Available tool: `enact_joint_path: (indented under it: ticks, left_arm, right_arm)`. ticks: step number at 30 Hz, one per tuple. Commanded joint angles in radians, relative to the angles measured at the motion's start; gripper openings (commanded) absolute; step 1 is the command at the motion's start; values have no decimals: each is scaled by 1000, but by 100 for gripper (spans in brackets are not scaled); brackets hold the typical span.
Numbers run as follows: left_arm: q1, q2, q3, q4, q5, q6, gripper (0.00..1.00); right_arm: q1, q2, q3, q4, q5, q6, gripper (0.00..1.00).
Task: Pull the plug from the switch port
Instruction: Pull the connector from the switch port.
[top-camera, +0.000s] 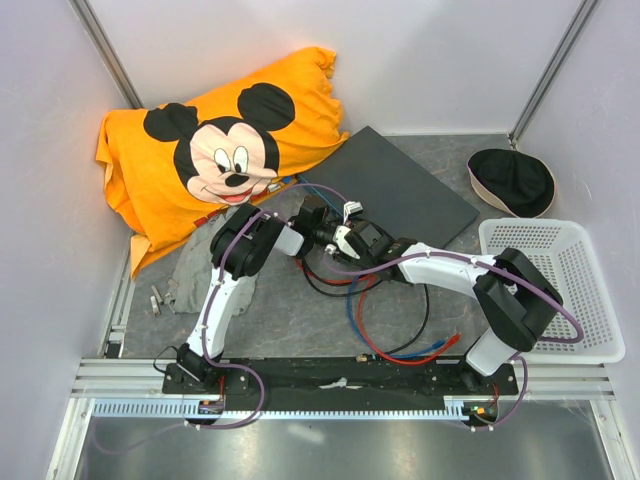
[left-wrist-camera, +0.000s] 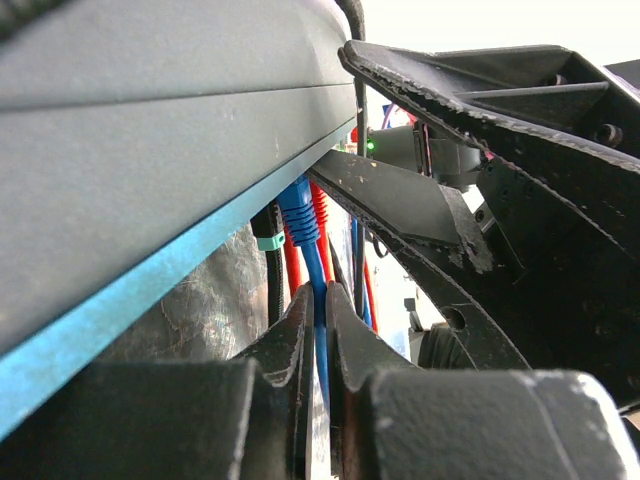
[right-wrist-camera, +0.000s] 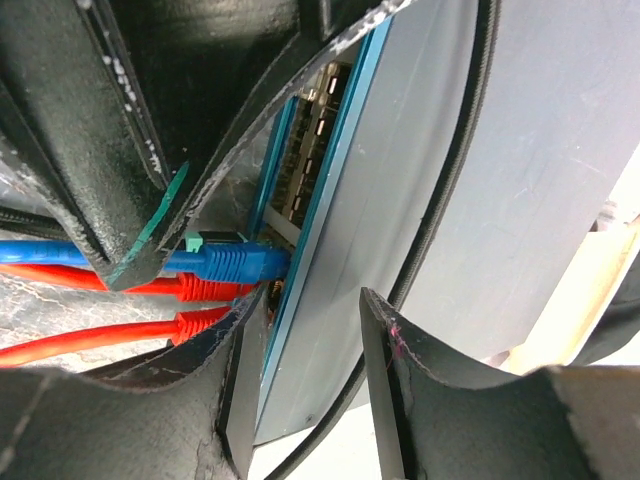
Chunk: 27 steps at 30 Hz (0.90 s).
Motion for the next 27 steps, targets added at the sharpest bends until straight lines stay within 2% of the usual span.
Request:
enact_joint_path:
  ticks: [1, 10, 27]
  left_arm:
    - [9, 34, 37, -44, -89, -71, 6]
    - [9, 40, 43, -68, -89, -55, 6]
    - [9, 49, 48, -70, -89, -61, 6]
  right_arm:
    - [-4, -19, 11, -16, -6, 24, 50]
    - [-10, -27, 91, -16, 14, 56, 49]
    - [-12, -7, 77, -14, 0, 37, 49]
